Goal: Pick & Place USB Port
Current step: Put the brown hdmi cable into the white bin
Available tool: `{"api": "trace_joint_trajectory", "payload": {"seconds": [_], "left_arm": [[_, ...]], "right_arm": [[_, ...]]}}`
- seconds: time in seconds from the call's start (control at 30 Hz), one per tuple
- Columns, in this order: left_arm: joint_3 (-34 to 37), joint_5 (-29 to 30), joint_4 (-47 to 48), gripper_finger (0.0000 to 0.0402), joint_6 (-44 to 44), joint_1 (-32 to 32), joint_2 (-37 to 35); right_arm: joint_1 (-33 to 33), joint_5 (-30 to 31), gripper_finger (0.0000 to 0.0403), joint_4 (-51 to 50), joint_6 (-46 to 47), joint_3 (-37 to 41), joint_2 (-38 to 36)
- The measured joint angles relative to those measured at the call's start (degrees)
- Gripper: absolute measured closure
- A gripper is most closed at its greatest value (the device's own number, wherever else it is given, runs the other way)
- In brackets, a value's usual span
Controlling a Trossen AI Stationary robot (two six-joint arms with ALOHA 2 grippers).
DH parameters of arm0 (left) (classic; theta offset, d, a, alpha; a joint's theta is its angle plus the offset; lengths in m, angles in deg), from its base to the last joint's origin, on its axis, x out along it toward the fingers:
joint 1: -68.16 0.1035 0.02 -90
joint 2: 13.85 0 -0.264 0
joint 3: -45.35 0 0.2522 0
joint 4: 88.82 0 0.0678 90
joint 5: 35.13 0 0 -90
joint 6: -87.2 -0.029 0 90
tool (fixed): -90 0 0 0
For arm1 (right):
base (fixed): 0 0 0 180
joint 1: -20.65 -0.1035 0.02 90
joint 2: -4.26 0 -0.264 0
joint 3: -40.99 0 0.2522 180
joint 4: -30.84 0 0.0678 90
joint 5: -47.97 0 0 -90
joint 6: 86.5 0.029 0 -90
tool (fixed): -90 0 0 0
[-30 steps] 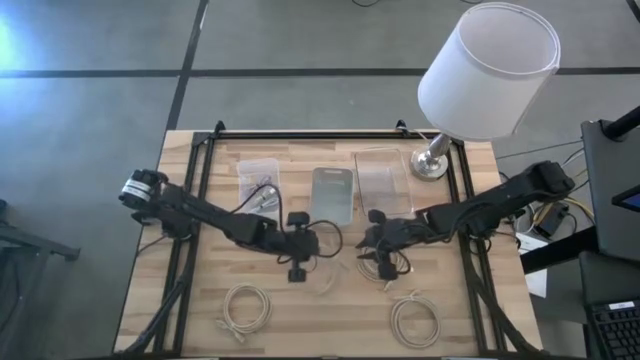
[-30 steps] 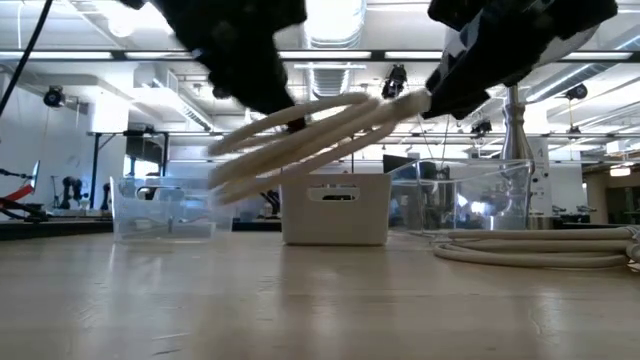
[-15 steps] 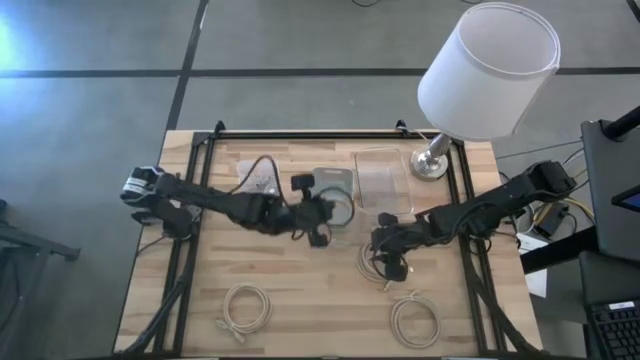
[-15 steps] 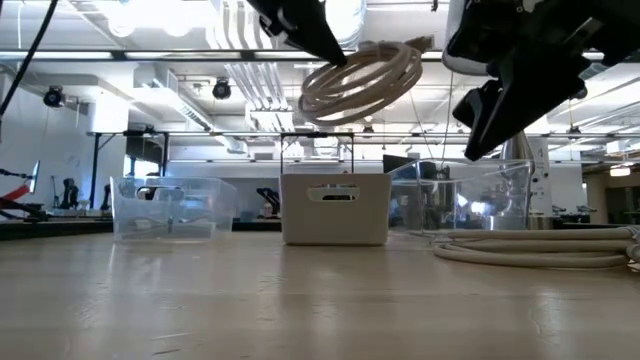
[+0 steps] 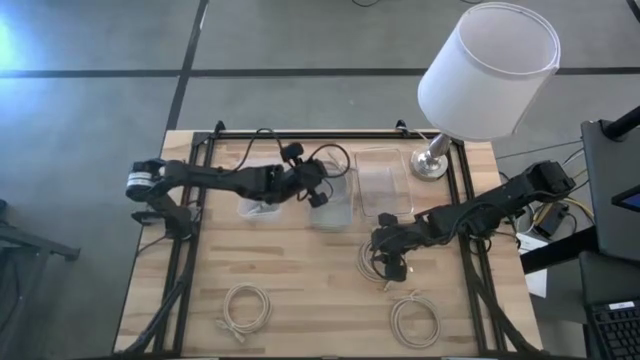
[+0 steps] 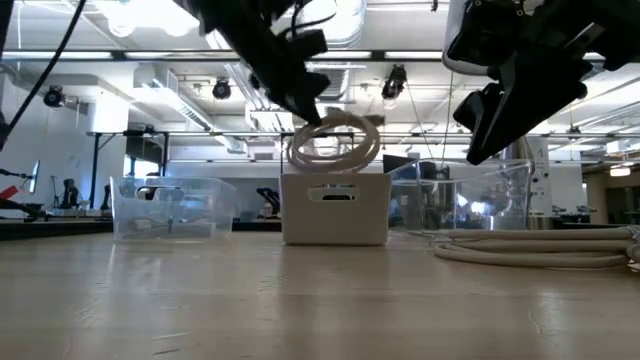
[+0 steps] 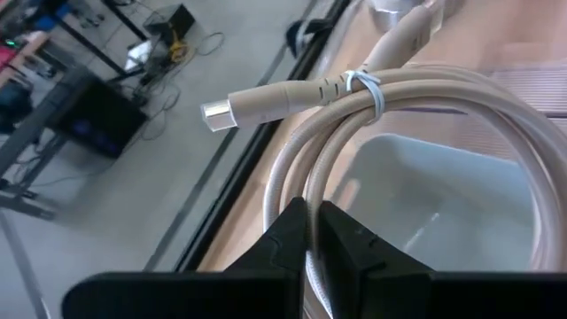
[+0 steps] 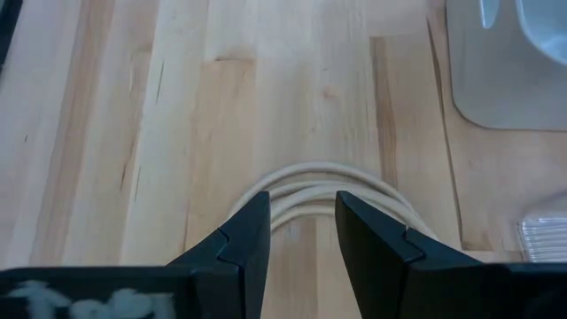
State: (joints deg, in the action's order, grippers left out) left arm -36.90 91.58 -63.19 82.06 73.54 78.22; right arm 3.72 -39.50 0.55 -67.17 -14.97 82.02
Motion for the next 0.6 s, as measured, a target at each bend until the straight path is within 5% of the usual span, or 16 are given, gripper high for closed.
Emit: {"api": "trace_joint_trajectory", "payload": {"seconds": [0.6], "left_arm": [[10.7, -11.0, -17.8, 0.0376, -2.2, 1.9, 0.2]], "right_arm": [[0.0, 0.0, 0.0280, 0.0, 0.0, 0.0, 0.0]]}}
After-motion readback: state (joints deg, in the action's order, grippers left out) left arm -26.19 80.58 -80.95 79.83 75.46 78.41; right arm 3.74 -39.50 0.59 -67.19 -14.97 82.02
